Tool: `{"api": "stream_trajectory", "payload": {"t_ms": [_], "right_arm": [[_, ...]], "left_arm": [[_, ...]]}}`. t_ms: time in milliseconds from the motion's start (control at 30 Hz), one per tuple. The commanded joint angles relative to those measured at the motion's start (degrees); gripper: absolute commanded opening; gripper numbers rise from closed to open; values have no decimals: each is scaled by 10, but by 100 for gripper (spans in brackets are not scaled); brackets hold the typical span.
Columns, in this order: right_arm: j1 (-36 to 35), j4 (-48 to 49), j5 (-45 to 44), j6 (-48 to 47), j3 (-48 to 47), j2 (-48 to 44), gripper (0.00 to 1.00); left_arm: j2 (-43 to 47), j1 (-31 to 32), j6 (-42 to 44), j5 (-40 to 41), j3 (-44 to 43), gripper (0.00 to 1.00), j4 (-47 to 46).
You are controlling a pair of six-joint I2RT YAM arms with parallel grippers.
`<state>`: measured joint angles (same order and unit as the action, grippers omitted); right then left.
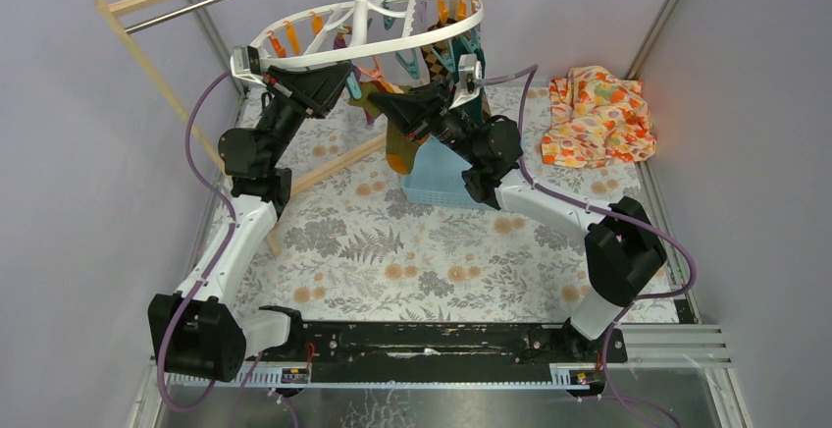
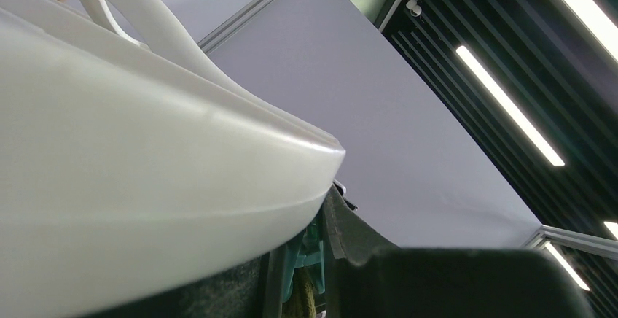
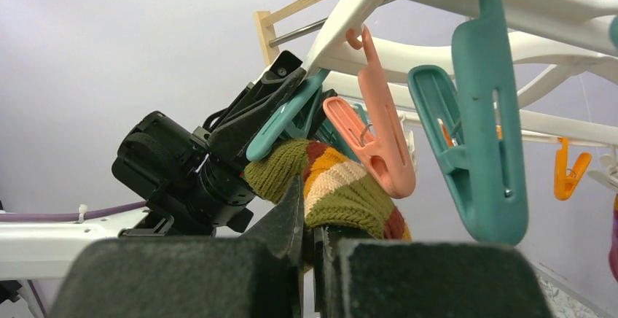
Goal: Clip the socks to the hanger
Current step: Clamp the sock onto the hanger.
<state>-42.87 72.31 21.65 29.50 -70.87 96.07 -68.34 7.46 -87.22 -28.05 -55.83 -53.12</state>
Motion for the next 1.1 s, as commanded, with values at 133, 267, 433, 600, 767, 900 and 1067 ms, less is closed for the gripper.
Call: {"api": "stream_trajectory", "payload": {"t_ms": [133, 267, 433, 600, 767, 900, 1067], "right_arm": [[-6, 36, 0, 4, -19, -14, 0], [-9, 36, 4, 10, -36, -5, 0], [-14, 37, 5, 10, -40, 0, 0], [-15, 30, 9, 9, -42, -4, 0], [-15, 25, 9, 9, -41, -4, 0], [-16, 26, 9, 9, -42, -3, 0], [-16, 22, 7, 7, -41, -3, 0]], "left_arm": [[8, 6, -13, -9, -2, 0, -52], [8, 6, -13, -8, 2, 0, -52], [11, 6, -4, -9, 1, 0, -43], [13, 6, -5, 0, 14, 0, -40], [7, 6, -36, 4, 24, 25, -70], [5, 6, -41, -2, 24, 43, -75], [8, 6, -40, -1, 31, 57, -76]]}}
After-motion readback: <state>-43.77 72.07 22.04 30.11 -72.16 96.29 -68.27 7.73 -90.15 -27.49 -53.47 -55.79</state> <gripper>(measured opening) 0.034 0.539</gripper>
